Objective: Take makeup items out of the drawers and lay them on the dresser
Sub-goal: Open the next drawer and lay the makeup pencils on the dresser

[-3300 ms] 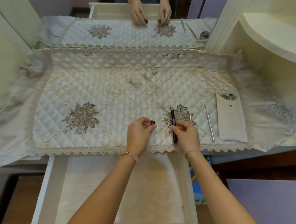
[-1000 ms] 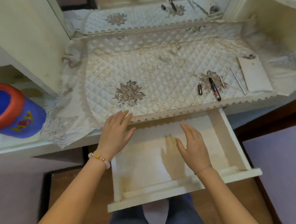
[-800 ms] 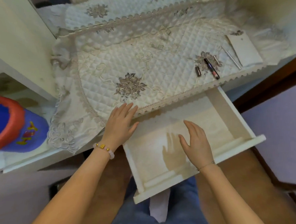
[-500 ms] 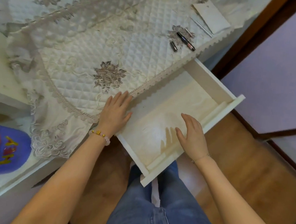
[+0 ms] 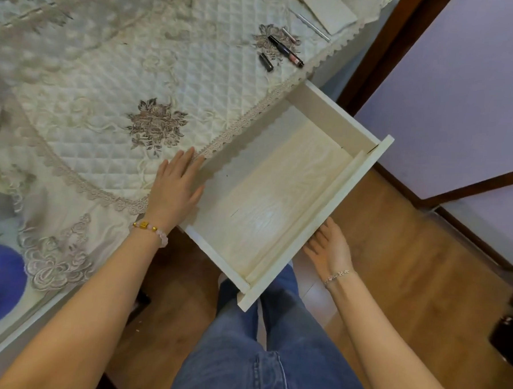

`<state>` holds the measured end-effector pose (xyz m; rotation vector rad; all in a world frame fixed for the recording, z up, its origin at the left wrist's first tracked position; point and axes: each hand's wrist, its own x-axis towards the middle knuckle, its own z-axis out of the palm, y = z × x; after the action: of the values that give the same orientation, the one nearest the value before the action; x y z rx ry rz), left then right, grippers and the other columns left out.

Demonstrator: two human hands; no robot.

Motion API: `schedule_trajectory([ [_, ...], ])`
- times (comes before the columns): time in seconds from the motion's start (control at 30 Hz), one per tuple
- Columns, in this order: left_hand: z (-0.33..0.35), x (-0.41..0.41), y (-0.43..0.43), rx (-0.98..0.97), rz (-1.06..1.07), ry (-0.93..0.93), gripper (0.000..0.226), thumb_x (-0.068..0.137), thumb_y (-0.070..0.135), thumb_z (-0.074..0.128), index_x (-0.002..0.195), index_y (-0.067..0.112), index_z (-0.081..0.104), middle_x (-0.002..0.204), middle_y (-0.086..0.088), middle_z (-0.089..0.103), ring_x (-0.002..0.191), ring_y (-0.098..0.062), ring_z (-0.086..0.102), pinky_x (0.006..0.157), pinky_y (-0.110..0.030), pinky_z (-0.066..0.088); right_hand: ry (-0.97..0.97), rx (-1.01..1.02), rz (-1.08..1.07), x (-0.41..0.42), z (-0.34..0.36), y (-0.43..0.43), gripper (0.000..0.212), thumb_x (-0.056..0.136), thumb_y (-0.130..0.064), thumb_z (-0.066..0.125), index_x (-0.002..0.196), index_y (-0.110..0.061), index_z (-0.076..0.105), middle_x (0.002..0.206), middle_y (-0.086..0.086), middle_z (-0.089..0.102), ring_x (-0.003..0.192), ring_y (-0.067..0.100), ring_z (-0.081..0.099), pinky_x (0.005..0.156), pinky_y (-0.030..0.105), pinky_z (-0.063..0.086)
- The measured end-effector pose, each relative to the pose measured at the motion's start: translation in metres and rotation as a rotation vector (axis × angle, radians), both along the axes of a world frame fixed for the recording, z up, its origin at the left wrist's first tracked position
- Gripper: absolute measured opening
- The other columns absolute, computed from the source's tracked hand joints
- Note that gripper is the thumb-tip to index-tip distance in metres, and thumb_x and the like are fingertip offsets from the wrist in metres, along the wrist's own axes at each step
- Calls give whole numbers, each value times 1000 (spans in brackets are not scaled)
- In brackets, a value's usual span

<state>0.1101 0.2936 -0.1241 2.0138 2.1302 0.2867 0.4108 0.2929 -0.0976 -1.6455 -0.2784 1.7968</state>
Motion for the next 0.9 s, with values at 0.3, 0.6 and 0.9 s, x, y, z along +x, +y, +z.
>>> schedule_trajectory([
  [0.3,2,0,3,0,12,-28,54,92,25,52,141,11,36,150,-13,29,140,-30,22,113,-49,14,96,-32,-20,-16,-3,15,65,95,-47,38,143,-4,28,149,14,34,134,30,37,107,42,35],
  [0.6,4,-5,6,-39,36,-26,57,93,30,50,145,15,29,152,-9,27,142,-29,17,114,-48,14,228,-25,85,-58,-7,52,68,96,-50,33,144,-2,26,149,17,33,134,32,37,111,45,32],
  [0.9,4,-5,9,-45,158,-18,53,95,35,43,144,18,30,154,-5,21,143,-26,11,115,-45,7,312,-46,197,-104,-3,92,72,94,-51,35,142,1,27,149,20,31,135,34,34,105,42,35],
])
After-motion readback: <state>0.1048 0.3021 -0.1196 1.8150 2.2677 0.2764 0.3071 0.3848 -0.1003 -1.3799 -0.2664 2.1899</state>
